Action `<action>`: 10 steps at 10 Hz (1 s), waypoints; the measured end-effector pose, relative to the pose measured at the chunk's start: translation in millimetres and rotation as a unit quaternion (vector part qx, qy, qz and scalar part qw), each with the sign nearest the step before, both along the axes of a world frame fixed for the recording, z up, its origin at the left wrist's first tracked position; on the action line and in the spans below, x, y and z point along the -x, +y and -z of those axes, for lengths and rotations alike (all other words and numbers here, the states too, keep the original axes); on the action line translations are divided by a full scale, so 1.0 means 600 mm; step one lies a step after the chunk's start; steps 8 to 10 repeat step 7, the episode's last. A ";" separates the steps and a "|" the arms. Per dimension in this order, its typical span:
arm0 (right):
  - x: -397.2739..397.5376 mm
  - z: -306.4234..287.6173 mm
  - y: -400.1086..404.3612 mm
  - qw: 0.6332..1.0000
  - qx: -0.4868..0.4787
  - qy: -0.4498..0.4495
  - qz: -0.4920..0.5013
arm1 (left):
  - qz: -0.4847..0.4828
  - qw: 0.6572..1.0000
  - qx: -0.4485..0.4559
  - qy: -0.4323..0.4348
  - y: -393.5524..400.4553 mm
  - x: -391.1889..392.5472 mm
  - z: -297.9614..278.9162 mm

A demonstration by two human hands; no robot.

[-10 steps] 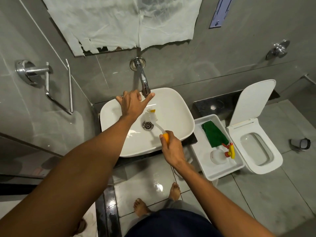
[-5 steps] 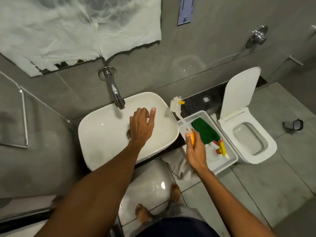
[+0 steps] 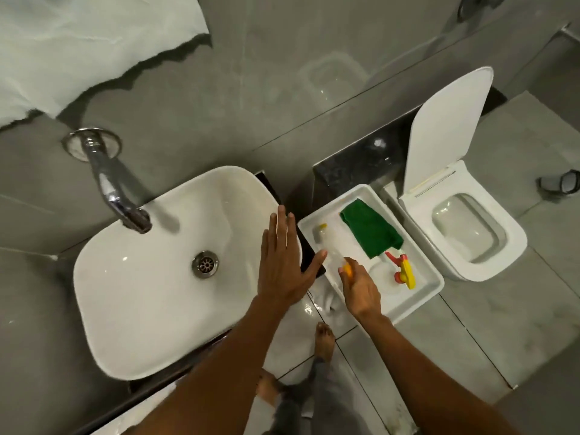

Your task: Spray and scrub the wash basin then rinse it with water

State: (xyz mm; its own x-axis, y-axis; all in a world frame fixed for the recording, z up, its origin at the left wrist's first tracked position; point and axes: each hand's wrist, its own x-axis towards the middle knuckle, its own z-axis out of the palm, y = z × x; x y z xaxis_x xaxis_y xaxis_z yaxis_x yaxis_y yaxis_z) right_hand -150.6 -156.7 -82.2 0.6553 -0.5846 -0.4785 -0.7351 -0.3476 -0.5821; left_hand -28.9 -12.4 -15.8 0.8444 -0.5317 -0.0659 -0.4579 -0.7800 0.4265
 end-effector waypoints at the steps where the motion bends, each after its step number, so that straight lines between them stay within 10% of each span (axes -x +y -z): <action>1: -0.020 0.045 -0.020 0.999 -0.008 0.037 -0.025 | -0.012 1.000 0.016 -0.012 -0.007 0.004 0.024; 10: -0.027 0.085 -0.033 1.000 -0.025 0.000 0.004 | -0.008 0.999 0.017 -0.035 -0.007 0.002 0.028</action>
